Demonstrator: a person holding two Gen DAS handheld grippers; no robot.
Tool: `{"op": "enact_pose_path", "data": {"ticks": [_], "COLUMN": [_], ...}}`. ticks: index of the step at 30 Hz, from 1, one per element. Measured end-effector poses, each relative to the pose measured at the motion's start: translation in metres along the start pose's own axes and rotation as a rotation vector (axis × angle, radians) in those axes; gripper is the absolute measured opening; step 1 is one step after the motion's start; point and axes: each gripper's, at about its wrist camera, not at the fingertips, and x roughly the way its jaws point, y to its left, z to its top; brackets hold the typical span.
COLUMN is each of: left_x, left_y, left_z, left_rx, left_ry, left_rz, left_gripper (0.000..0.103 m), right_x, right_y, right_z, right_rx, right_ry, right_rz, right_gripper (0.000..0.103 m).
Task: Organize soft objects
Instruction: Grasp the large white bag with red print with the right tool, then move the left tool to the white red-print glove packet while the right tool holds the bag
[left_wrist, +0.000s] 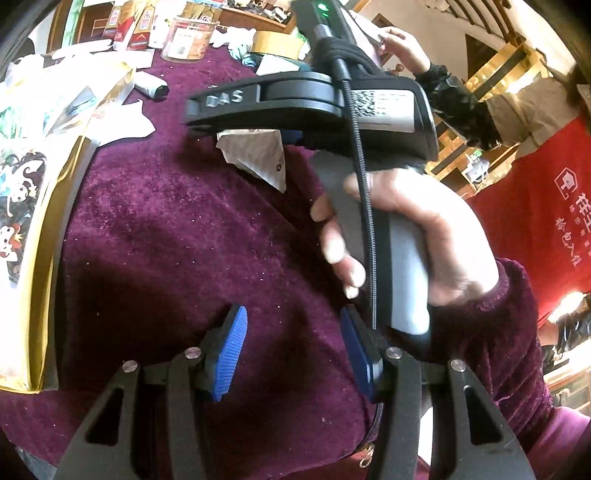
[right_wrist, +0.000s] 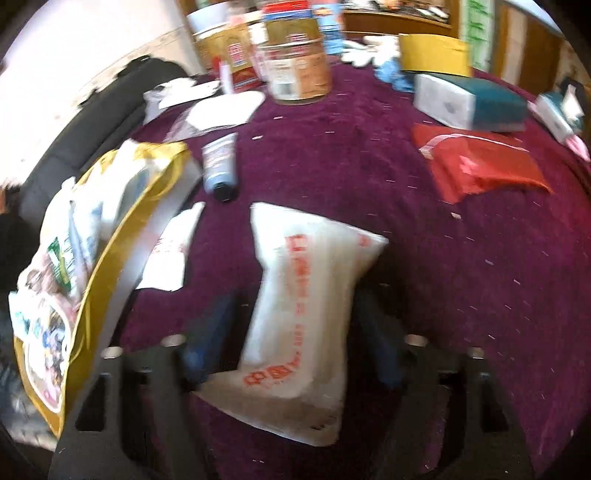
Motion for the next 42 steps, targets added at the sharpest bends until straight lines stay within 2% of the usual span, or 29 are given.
{"op": "enact_pose_path", "data": {"ticks": [1,3,5,6,7,8,10,13,15,20,25,28,31,36,42], "left_x": [0.001,0.002,0.003,0.003,0.002,0.001,0.001,0.0,-0.001,-0.002,-0.004,0.009,0.024,0.035,0.045], "left_y": [0.0,0.001,0.001,0.002,0.001,0.001,0.0,-0.002,-0.001,-0.001,-0.004,-0.011,-0.019,-0.032,-0.042], "left_z": [0.0,0.002,0.003,0.003,0.004,0.005,0.007,0.008,0.01,0.021,0.038,0.039,0.038,0.043,0.052], "left_rx": [0.001,0.001,0.001,0.002,0.002,0.002,0.002,0.006,0.001,-0.007,-0.017,-0.011,0.006,0.035,0.052], "left_ry": [0.001,0.002,0.005,0.005,0.004,0.004,0.005,0.009,0.009,0.002,-0.032,-0.015,0.026,0.037,0.041], "left_rz": [0.002,0.005,0.006,0.006,0.005,0.005,0.005,0.007,0.005,0.052,0.095,0.103,0.101,0.127,0.144], "left_gripper": [0.053,0.053,0.053,0.053,0.053,0.053,0.053,0.053,0.053,0.053,0.053,0.053,0.053,0.053,0.053], "right_x": [0.001,0.003,0.001,-0.001,-0.004,-0.004,-0.007,-0.007,-0.01,-0.028,-0.042,-0.035,-0.029,-0.035,-0.05], "right_y": [0.003,0.007,0.006,0.005,0.003,0.003,-0.006,-0.007,-0.013,-0.069,-0.128,-0.144,-0.143,-0.16,-0.194], "right_z": [-0.001,-0.002,-0.006,-0.007,-0.009,-0.008,-0.008,-0.007,-0.008,-0.006,-0.016,-0.02,-0.021,-0.026,-0.038], "right_rx": [-0.022,-0.038,-0.001,0.013,0.021,0.02,0.024,-0.02,-0.009,0.168,0.325,0.415,0.439,0.531,0.675], "right_ry": [-0.001,-0.018,-0.057,-0.072,-0.088,-0.095,-0.101,-0.093,-0.099,-0.138,-0.181,-0.148,-0.123,-0.137,-0.195], "right_rz": [0.009,-0.03,-0.037,-0.042,-0.081,-0.106,-0.096,-0.114,-0.095,0.058,0.137,0.239,0.308,0.369,0.395], "right_gripper": [0.09,0.09,0.089,0.08,0.071,0.052,0.045,0.044,0.043,0.043,0.043,0.043,0.043,0.043,0.043]}}
